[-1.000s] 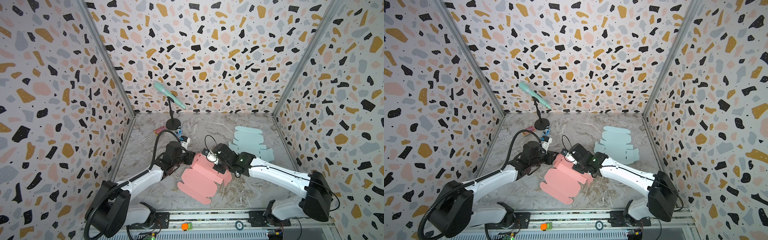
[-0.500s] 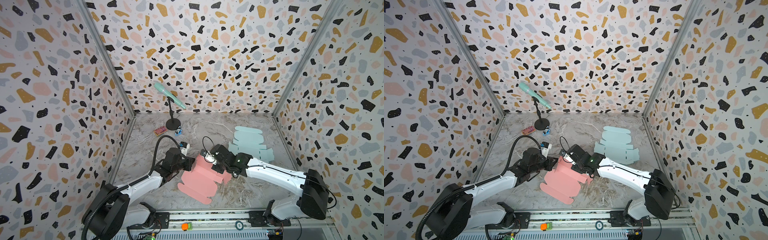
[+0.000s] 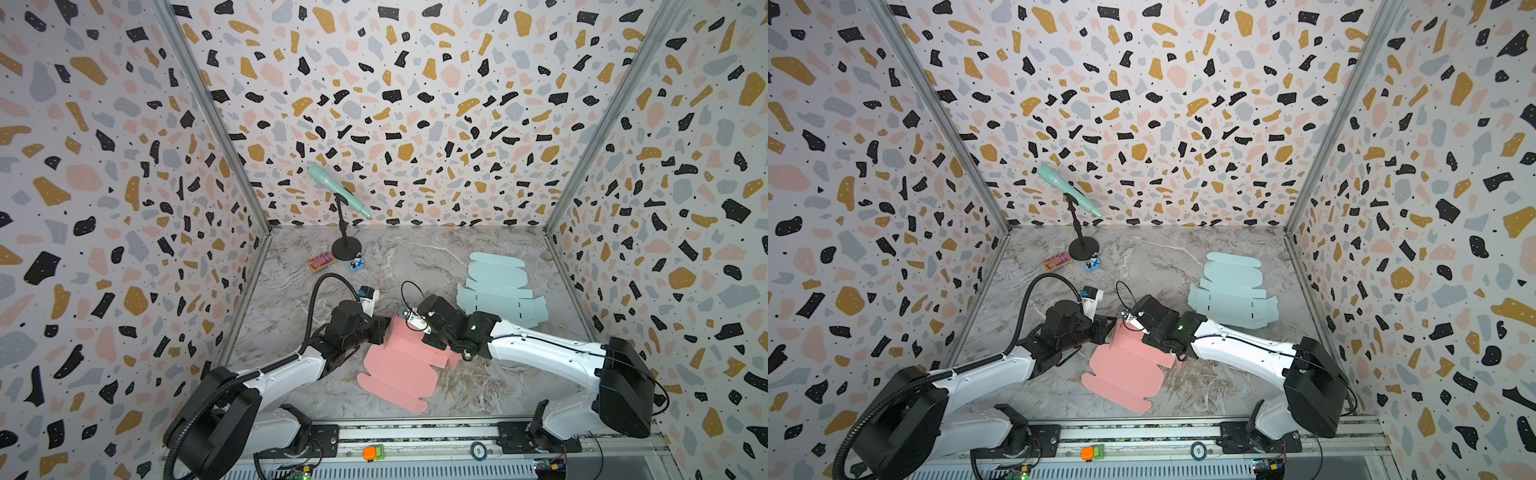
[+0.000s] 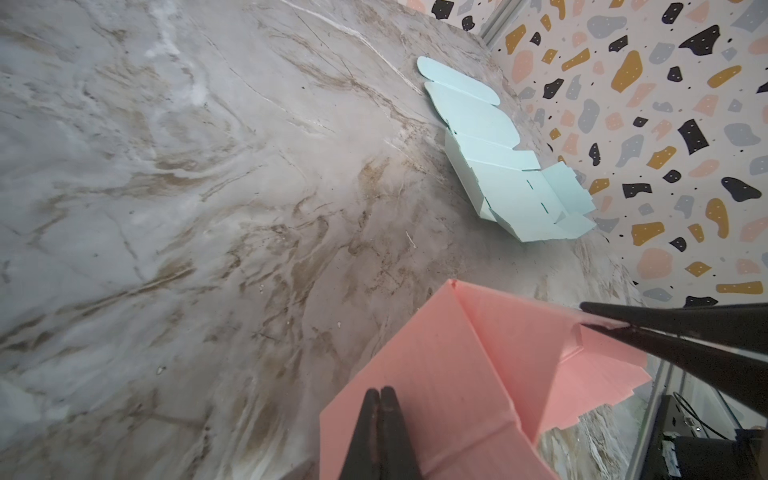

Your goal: Fold the paper box

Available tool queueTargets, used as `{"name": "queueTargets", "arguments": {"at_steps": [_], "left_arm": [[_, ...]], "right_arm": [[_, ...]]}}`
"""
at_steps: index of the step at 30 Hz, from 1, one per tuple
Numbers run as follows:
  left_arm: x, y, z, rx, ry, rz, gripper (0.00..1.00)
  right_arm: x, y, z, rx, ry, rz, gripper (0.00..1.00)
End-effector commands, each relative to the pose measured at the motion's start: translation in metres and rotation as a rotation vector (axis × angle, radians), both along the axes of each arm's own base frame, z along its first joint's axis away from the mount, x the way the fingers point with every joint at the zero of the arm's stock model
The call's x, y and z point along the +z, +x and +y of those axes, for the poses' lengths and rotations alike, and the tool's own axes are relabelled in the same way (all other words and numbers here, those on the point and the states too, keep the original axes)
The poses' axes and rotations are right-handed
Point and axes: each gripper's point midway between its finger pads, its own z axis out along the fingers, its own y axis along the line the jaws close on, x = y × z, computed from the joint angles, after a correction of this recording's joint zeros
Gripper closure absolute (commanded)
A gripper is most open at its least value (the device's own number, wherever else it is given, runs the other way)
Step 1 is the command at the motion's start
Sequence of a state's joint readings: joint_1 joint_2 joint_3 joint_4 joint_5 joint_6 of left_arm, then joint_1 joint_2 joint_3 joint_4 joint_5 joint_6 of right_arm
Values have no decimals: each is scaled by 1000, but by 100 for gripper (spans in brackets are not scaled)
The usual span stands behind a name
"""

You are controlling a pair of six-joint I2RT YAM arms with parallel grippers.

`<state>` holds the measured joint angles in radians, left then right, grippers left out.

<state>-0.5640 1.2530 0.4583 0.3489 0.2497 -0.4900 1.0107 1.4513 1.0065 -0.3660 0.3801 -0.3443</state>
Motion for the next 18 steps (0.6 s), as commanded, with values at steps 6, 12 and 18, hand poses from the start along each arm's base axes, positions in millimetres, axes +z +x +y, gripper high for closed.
{"name": "queueTargets", "arguments": {"at_steps": [6,12,18], "left_arm": [[-5,14,-1,39,-40,-40,97],[-20,2,4,36,-59,-46,97],[-33,-11,10,36,-75,-37,97]], "right_arm": [[11,-10,2,33,-57,-150,100],[7,-17,3,52,-115,-208,100],[-4,-22,3,67,-190,-263,100]]}}
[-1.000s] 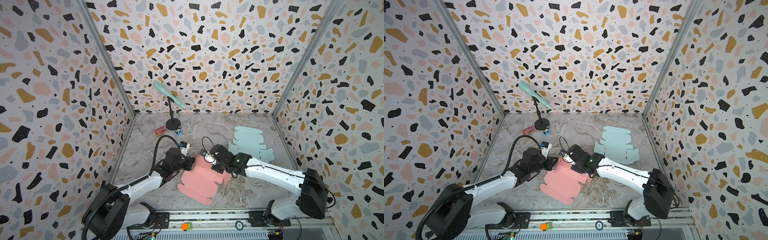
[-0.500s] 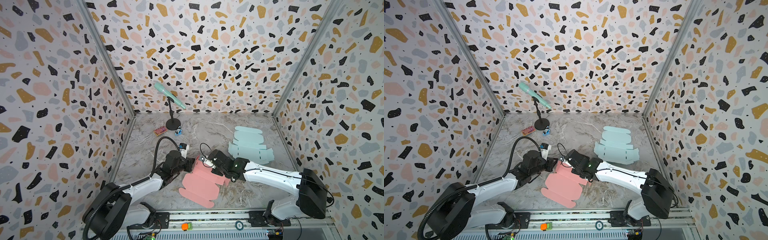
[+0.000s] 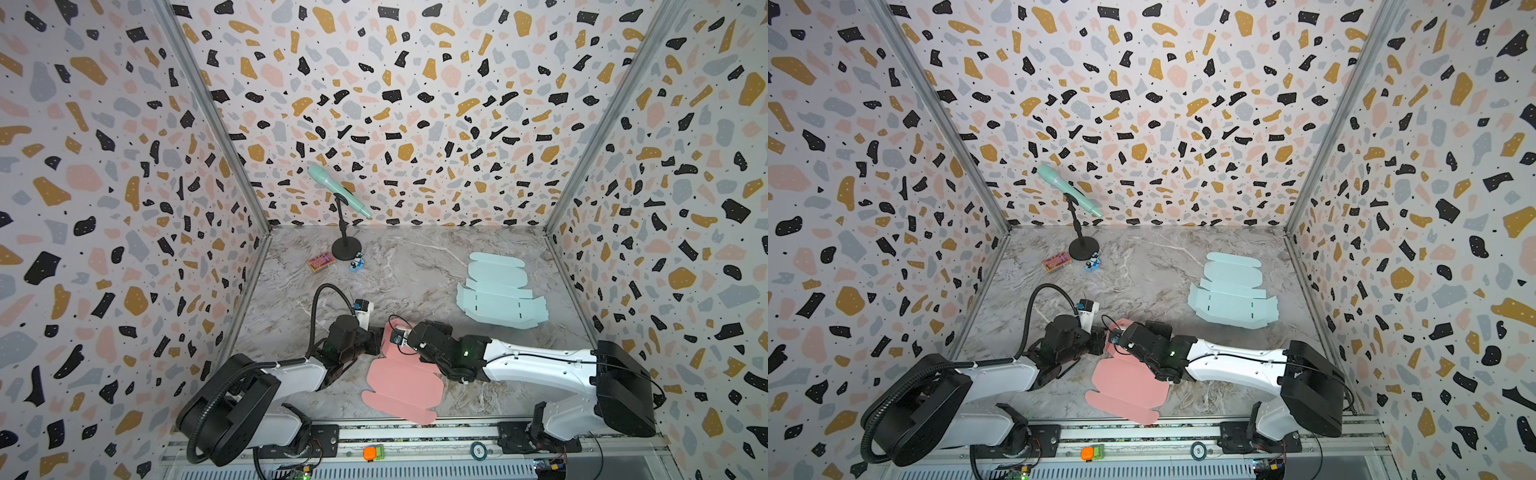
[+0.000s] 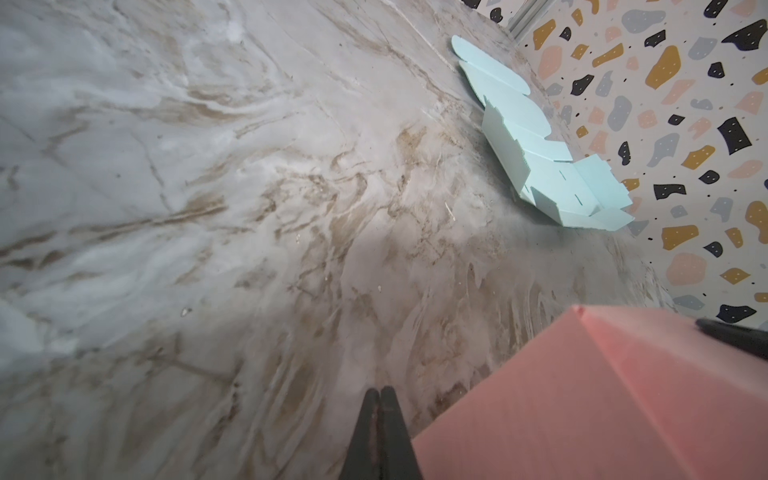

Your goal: Fold the paper box

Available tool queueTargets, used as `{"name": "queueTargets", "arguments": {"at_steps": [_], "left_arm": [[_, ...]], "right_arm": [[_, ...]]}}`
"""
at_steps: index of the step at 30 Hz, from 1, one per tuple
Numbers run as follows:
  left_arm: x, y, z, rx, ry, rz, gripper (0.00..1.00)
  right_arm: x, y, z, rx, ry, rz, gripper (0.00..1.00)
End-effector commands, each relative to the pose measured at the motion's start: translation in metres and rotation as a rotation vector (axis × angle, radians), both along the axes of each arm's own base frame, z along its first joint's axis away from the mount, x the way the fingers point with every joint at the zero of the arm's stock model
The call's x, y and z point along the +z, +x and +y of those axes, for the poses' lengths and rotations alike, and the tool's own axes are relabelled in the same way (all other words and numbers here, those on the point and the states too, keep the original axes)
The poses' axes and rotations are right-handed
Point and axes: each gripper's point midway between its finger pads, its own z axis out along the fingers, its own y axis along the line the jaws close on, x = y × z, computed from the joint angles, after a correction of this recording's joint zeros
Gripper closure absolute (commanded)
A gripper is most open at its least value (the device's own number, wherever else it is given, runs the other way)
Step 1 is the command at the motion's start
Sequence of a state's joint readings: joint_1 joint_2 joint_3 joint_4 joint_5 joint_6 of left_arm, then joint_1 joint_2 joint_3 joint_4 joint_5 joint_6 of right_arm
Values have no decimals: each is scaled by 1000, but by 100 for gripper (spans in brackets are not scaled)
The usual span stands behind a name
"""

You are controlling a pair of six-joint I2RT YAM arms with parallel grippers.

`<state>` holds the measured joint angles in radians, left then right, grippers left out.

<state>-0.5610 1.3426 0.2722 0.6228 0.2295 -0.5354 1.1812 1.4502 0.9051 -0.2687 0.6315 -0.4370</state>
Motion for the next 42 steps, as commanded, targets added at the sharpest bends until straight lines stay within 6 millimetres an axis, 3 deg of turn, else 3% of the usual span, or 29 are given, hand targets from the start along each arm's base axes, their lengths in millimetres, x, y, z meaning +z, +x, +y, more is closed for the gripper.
{"name": "queueTargets", "arguments": {"at_steps": [1,14,23,34,42], "left_arm": [[14,3,-4,-8,-59,-63,97],[25,-24,13,29,-101,-86,91],[20,-41,19,31,-113,-90,89],[21,-51,11,-11,-114,-101,88],[7,-60,13,3,-64,-90,85]], "right_arm": [[3,3,-3,-13,-40,-77,100],[16,-12,3,39,-52,-191,100],[17,-15,3,40,-109,-281,100],[2,-21,3,66,-205,-338,100],[-3,-29,6,101,-235,-366,100]]}}
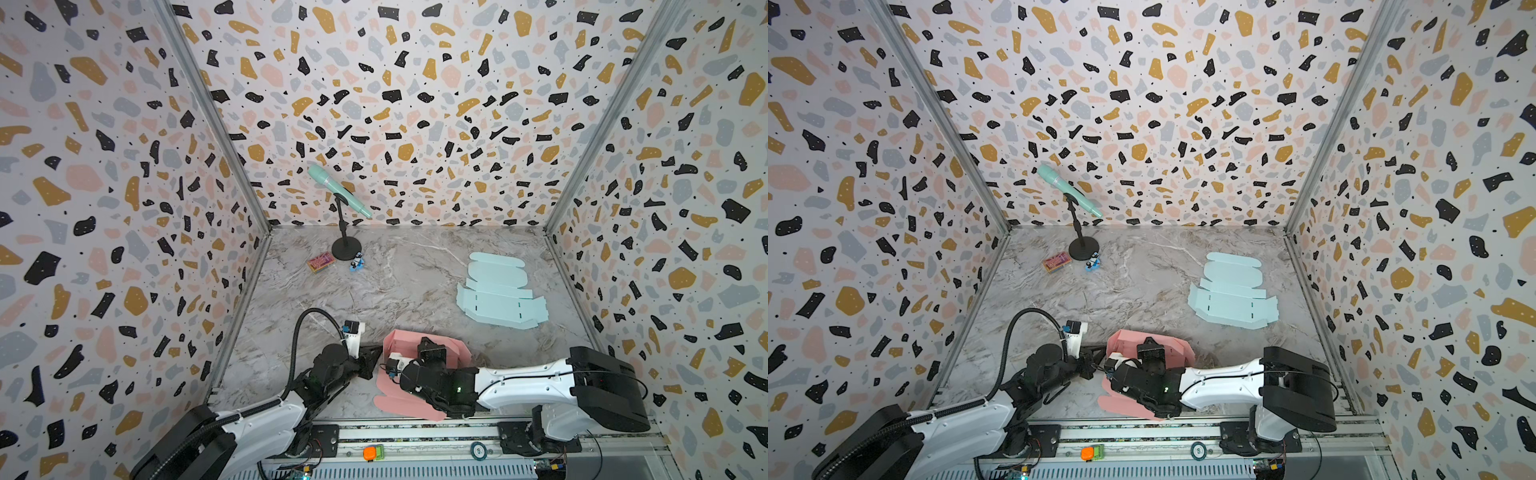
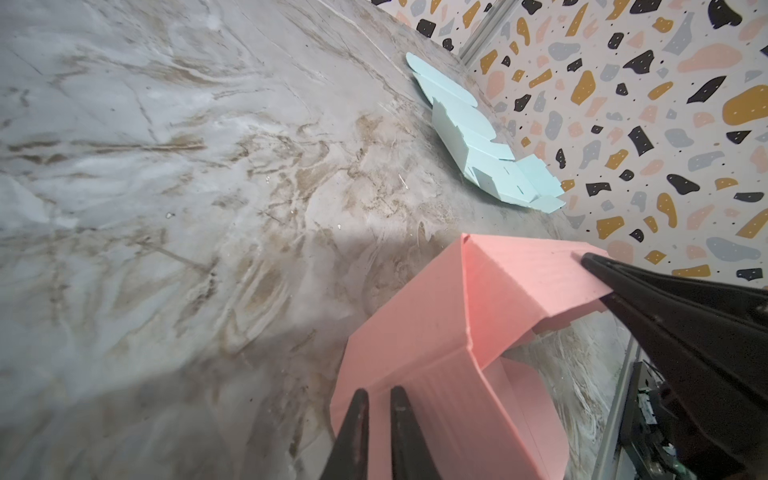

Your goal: Fold the paper box

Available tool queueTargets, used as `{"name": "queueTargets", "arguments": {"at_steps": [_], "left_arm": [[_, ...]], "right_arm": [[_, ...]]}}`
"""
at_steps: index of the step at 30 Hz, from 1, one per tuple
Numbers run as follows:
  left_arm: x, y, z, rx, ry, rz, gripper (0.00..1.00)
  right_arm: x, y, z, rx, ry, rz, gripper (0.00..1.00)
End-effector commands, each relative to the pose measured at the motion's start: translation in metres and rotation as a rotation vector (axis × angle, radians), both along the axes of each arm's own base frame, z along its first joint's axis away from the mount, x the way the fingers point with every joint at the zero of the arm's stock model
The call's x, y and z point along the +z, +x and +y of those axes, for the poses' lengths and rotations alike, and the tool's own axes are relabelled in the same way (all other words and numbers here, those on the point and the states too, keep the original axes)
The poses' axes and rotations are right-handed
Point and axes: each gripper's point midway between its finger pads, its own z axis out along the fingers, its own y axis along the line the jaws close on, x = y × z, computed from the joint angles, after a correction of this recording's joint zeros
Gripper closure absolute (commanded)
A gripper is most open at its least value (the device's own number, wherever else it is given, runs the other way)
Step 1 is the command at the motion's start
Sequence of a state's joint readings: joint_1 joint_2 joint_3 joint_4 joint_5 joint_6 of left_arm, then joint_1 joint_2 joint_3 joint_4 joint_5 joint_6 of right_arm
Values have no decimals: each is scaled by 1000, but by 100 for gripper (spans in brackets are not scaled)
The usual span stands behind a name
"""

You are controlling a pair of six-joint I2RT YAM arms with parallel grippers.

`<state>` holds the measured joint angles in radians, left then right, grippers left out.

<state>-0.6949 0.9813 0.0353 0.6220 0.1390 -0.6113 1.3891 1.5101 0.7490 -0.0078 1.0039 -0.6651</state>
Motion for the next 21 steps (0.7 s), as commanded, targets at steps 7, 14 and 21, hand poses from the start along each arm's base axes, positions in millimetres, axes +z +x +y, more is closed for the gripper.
{"name": "queueTargets", "arguments": {"at_steps": [7,14,21], "left_arm": [[-6,-11,0,16,41,-26,82],[-3,-14,2,19,29,-51,76],[-9,-14,3,29,65,-53,68]], "right_arm": [[2,-6,2,19,-20,-26,100],[-12,-10,2,34,-60,-6,100],[-23,-14,4,49,-98,0,100]]}}
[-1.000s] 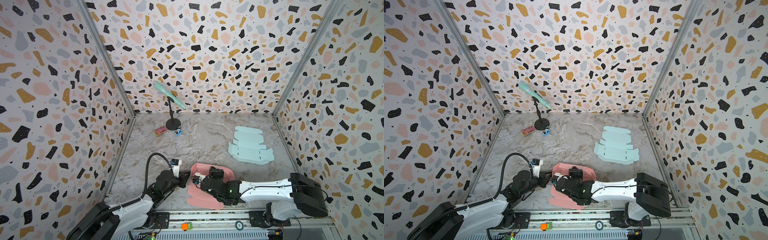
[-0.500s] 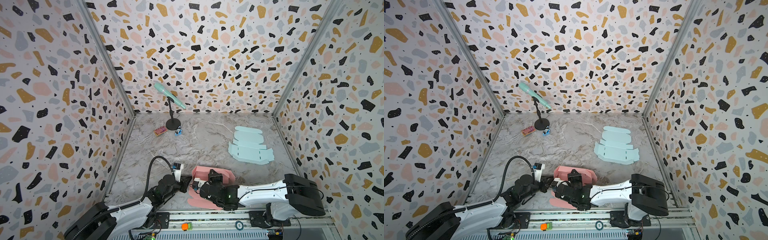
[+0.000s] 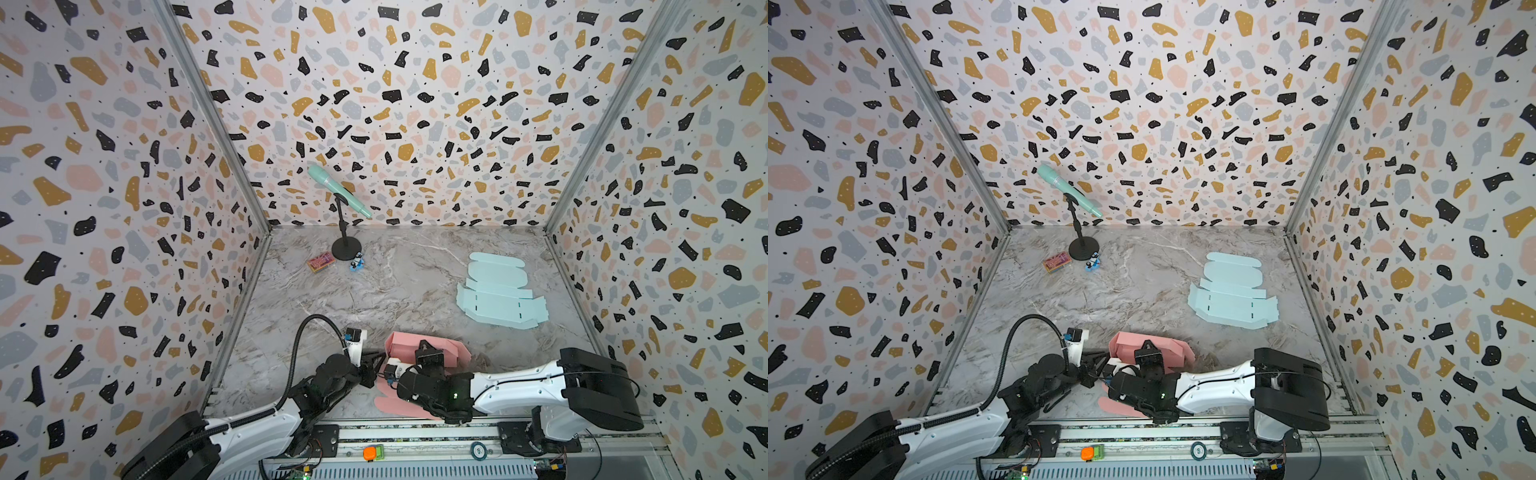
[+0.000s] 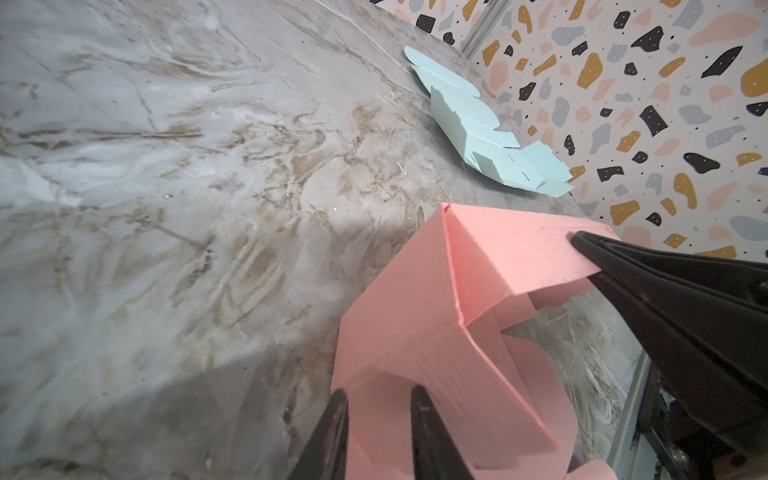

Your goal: Fold the paper box

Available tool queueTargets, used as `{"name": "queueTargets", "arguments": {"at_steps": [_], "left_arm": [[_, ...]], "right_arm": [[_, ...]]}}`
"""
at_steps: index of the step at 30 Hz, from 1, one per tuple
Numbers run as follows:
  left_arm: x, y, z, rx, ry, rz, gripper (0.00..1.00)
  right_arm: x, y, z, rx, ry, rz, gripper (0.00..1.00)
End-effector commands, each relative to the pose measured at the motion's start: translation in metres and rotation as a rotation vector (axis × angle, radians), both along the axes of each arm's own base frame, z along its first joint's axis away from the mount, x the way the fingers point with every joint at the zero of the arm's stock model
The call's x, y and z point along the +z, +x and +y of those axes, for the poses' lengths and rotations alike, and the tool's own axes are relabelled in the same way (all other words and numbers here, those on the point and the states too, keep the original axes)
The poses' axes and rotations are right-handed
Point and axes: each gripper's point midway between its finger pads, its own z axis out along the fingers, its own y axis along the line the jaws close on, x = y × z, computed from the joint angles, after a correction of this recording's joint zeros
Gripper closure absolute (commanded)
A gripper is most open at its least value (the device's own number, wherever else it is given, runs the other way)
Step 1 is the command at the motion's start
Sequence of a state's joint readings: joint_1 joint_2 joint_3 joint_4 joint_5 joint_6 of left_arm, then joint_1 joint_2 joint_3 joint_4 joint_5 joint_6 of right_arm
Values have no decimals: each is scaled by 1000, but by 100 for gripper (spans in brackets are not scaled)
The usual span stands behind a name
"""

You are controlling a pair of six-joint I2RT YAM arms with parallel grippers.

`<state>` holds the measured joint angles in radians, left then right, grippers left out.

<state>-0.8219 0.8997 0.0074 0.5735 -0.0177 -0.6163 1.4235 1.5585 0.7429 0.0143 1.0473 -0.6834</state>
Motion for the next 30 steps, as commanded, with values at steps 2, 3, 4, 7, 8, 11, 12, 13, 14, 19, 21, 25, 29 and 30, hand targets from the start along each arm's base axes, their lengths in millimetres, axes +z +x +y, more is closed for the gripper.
{"name": "queueTargets", "arguments": {"at_steps": [2,3,4,7,8,11,12,13,14,19,21,25,29,30], "left_arm": [[-8,-3,5,12,27,-10,62],[-9,-3,5,15,24,-11,58],[-10,-3,5,21,25,-10,54],[-10,-4,4,27,33,-19,52],[-9,-4,3,25,35,-26,51],[-4,-3,0,23,31,-49,51],[-3,-2,-1,23,32,-57,51],[0,-1,-2,24,33,-68,51],[0,0,-2,26,38,-76,51],[3,0,-4,40,70,-134,54],[5,-1,-7,28,71,-154,54],[8,2,-14,19,67,-180,58],[7,7,-16,38,88,-191,62],[9,7,-18,36,82,-198,63]], "right_arm": [[-13,-8,1,38,-43,34,100],[-13,-9,2,42,-41,36,100],[-13,-11,2,47,-40,39,100],[-15,-13,3,57,-43,45,100],[-15,-13,3,58,-43,46,100],[-16,-14,3,62,-43,47,100],[-15,-14,3,63,-40,49,100],[-16,-15,4,65,-40,51,100],[-16,-15,4,66,-39,52,100],[-15,-16,4,69,-34,57,100],[-14,-16,4,70,-27,58,100],[-12,-17,5,76,-14,65,100],[-13,-18,6,74,-15,67,100],[-12,-18,5,74,-13,68,100]]}}
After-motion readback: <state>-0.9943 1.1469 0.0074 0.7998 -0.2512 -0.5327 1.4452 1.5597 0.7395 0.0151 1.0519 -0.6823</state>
